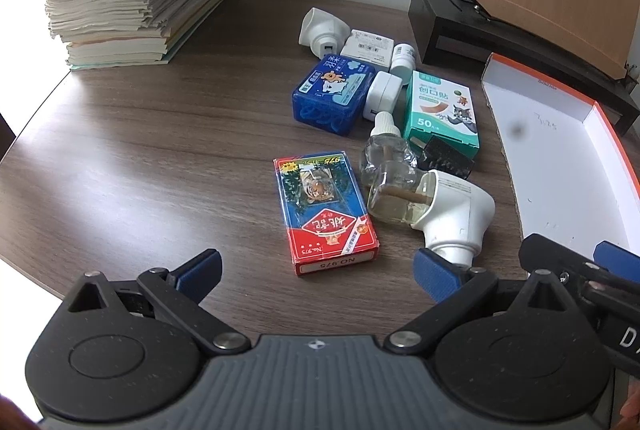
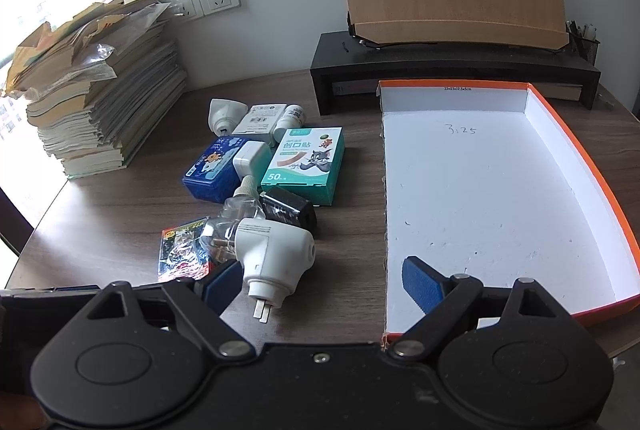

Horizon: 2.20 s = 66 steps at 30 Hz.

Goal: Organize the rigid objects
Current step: 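Approach the red card box with the left tool and the white heater with the right tool, then grasp the red card box with the left tool while the right tool grasps the white heater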

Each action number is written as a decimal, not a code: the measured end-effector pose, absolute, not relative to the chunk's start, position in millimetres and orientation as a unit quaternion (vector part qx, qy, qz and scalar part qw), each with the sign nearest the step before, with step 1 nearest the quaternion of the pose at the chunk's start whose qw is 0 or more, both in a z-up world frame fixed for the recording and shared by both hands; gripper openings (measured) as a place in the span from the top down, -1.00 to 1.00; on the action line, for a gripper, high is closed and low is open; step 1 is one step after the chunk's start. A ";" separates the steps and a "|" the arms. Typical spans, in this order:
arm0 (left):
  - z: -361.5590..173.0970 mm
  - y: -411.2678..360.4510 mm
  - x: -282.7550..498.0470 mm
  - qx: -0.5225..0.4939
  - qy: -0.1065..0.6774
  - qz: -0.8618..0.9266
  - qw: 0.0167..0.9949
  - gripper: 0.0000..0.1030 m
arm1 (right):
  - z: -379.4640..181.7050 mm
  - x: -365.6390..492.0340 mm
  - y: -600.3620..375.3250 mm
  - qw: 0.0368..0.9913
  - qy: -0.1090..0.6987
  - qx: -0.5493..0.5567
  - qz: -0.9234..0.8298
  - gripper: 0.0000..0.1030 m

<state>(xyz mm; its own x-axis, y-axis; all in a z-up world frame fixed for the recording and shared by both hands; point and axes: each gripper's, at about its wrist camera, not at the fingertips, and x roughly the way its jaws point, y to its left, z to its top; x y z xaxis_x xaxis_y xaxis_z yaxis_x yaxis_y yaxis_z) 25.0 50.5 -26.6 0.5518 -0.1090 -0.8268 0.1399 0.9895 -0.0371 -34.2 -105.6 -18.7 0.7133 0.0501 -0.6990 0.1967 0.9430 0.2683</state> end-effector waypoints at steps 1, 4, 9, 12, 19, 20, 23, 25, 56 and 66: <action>-27.2 50.2 25.6 0.016 0.469 -0.071 0.880 -1.00 | -19.3 -33.8 -105.7 0.911 0.377 0.164 -0.040 -0.98; -28.8 50.5 26.8 0.017 0.471 -0.071 0.879 -1.00 | -21.1 -31.7 -104.8 0.910 0.377 0.168 -0.040 -0.98; -30.9 51.8 28.6 0.015 0.474 -0.072 0.878 -1.00 | -22.5 -30.1 -103.5 0.910 0.376 0.169 -0.037 -0.98; -32.6 52.6 29.5 0.015 0.475 -0.070 0.877 -1.00 | -24.0 -28.9 -102.5 0.909 0.379 0.168 -0.036 -0.98; -36.9 58.2 34.6 0.010 0.478 -0.062 0.876 -1.00 | -25.6 -26.9 -102.2 0.909 0.379 0.169 -0.035 -0.98; -37.7 59.2 35.7 0.009 0.479 -0.061 0.876 -1.00 | -26.0 -27.0 -102.3 0.909 0.380 0.169 -0.035 -0.98; -38.9 60.3 38.3 0.007 0.480 -0.058 0.875 -1.00 | -26.7 -26.3 -102.7 0.908 0.384 0.162 -0.038 -0.98; -39.6 59.8 40.2 0.006 0.480 -0.057 0.875 -1.00 | -26.7 -26.4 -102.7 0.909 0.384 0.161 -0.039 -0.98; -69.0 52.7 80.0 0.024 0.462 -0.077 0.883 -0.73 | -39.6 -12.5 -102.7 0.894 0.418 0.158 -0.034 -0.98; -63.4 72.4 78.0 0.017 0.439 -0.107 0.892 -0.17 | -54.7 21.8 -80.9 0.891 0.434 0.134 -0.016 -0.98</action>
<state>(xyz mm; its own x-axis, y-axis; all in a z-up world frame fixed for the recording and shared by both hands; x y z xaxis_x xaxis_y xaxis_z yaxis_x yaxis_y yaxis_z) 78.0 72.4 -63.4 0.5913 -0.1757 -0.7871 0.2054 0.9766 -0.0637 21.8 -80.9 -54.7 0.6234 0.0875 -0.7770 0.1452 0.9635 0.2250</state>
